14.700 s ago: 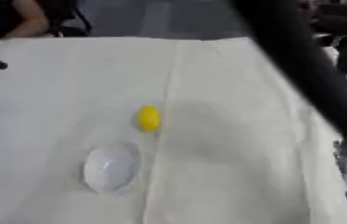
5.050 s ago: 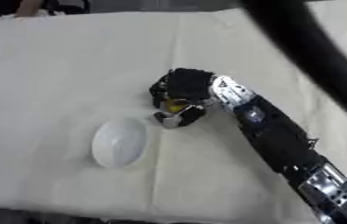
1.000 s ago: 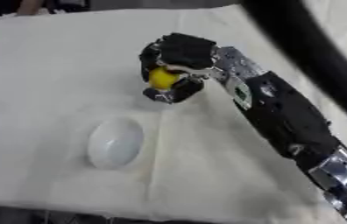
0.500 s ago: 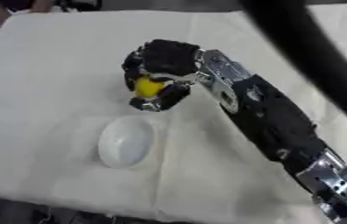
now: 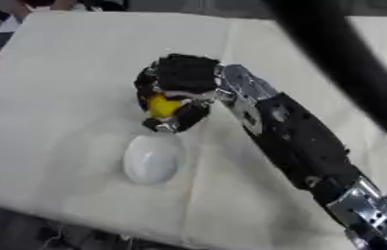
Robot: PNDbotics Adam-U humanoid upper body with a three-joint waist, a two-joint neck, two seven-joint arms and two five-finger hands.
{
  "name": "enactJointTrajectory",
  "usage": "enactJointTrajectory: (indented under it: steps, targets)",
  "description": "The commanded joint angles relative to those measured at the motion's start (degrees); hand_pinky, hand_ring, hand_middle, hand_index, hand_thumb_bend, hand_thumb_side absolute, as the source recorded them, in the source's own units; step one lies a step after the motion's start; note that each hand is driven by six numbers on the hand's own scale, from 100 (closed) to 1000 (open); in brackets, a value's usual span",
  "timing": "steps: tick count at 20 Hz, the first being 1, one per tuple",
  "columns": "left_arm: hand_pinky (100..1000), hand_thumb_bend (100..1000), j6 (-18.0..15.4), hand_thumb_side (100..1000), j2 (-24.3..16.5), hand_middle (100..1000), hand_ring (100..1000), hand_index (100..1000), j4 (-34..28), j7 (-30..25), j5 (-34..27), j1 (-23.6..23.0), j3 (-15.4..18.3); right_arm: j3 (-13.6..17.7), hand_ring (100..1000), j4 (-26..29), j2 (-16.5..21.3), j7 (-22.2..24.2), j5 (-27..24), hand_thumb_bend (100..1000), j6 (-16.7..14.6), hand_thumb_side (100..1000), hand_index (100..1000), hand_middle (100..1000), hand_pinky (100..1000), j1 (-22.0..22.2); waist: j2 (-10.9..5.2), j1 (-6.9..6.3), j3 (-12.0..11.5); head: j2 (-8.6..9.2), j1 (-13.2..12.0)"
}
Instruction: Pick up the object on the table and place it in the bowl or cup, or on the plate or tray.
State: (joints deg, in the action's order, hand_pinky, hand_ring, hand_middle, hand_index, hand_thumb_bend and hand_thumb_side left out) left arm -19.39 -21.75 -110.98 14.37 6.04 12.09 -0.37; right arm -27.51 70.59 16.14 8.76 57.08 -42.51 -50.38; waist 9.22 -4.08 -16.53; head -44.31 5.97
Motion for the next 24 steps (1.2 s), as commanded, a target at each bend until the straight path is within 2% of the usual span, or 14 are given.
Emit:
enactJointTrajectory:
  steps: [1, 12, 19, 20, 21, 22, 23, 24]
  targets:
    - [476, 286, -0.02, 851, -1.93, 776, 673, 791, -0.82, 0.24, 0.44, 0.72, 0.81, -1.13, 100, 2.29, -0.09, 0.34, -0.02, 186, -0.31, 414, 157, 100, 100, -0.53, -1.23, 0.01, 0.05, 0.19, -1.15]
    - [476, 289, 0.13, 850, -3.26, 776, 673, 792, -0.15, 0.61, 0.99, 0.25, 1.31, -6.08, 100, 10.08, 2.49, 4.85, -4.78, 185, 1.03, 436, 157, 100, 100, 0.36, -2.49, 0.69, 1.54, 0.19, -2.30]
    - [476, 290, 0.11, 849, -3.74, 776, 673, 792, 0.53, 0.81, 1.27, 0.31, 1.39, -7.48, 100, 14.26, 3.64, 8.07, -7.95, 175, 2.10, 462, 158, 100, 100, 0.76, -2.97, 0.97, 2.48, 0.19, -2.40]
    - [476, 291, 0.10, 849, -3.75, 776, 673, 792, 0.56, 0.81, 1.28, 0.33, 1.38, -7.36, 100, 14.58, 3.70, 8.26, -8.00, 158, 2.49, 503, 161, 100, 100, 0.76, -3.01, 0.96, 2.52, 0.19, -2.08]
    - [476, 291, 0.09, 849, -3.76, 776, 673, 792, 0.59, 0.82, 1.29, 0.34, 1.38, -7.24, 100, 15.00, 3.75, 8.20, -7.85, 165, 2.95, 489, 159, 100, 100, 0.73, -3.04, 0.96, 2.54, 0.19, -1.79]
    - [476, 291, 0.08, 849, -3.76, 773, 673, 792, 0.60, 0.83, 1.29, 0.34, 1.38, -7.14, 100, 15.55, 3.79, 7.90, -7.54, 105, 3.26, 572, 181, 100, 100, 0.67, -3.06, 0.94, 2.55, 0.19, -1.55]
    - [476, 291, 0.07, 849, -3.76, 773, 673, 792, 0.61, 0.84, 1.28, 0.34, 1.38, -7.02, 100, 16.26, 3.89, 7.26, -6.90, 100, 3.45, 591, 190, 100, 100, 0.64, -3.08, 0.93, 2.55, 0.19, -1.40]
    - [476, 292, 0.06, 849, -3.75, 771, 673, 792, 0.61, 0.85, 1.28, 0.34, 1.38, -6.82, 100, 17.08, 3.96, 6.18, -6.14, 100, 3.49, 710, 274, 161, 100, 0.58, -3.09, 0.90, 2.54, 0.19, -1.37]
